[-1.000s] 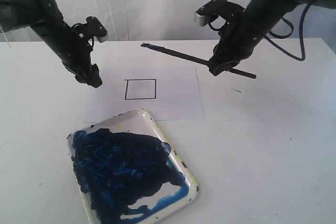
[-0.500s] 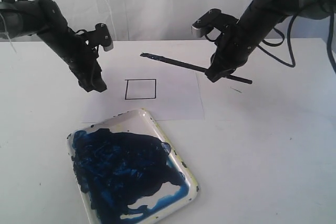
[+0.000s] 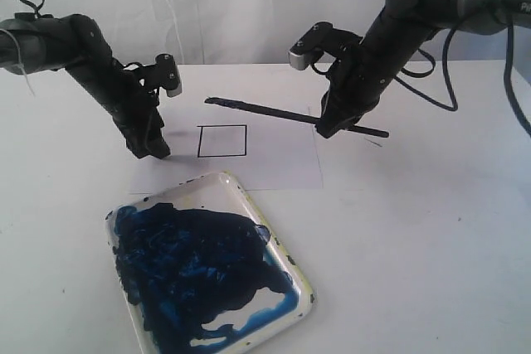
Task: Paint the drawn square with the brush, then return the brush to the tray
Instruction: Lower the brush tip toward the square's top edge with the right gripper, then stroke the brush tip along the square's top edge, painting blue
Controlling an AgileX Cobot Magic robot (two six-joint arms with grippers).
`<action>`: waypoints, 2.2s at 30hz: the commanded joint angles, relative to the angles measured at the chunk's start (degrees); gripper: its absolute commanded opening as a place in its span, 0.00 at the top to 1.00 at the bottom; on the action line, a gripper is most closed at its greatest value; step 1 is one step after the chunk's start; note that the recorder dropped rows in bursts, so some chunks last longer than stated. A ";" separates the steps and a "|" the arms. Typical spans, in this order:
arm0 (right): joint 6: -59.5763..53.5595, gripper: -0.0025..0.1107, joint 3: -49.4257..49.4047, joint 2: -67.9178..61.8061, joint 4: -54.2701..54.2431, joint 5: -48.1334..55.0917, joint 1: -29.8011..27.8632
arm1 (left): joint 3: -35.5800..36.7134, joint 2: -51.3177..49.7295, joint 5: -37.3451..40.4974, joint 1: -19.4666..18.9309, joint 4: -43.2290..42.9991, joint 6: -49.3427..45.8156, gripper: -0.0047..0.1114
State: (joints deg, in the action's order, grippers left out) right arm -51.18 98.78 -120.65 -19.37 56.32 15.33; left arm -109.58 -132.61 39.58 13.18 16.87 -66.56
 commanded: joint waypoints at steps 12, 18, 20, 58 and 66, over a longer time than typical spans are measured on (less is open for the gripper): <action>-0.59 0.98 0.45 -3.00 -0.20 0.20 0.25 | -0.18 -0.08 1.45 0.10 1.09 -0.26 0.36; -0.59 0.98 0.45 -3.55 -0.31 -0.05 0.25 | -0.18 -0.13 2.01 0.10 1.09 -0.40 0.36; -0.59 0.98 0.45 -3.55 -0.20 -0.05 0.59 | -0.18 -0.13 2.16 0.10 1.09 -0.56 0.36; 0.40 0.98 0.45 -6.10 6.66 -5.22 2.90 | -0.18 -2.28 1.09 0.10 0.20 -1.38 0.36; 3.40 0.98 0.45 -6.10 9.81 -3.84 2.90 | -0.18 -2.28 1.09 0.10 0.20 -1.38 0.36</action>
State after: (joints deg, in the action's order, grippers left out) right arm -49.58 98.87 -126.82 -11.18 51.89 18.28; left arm -110.25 -133.41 40.00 13.18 17.70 -67.72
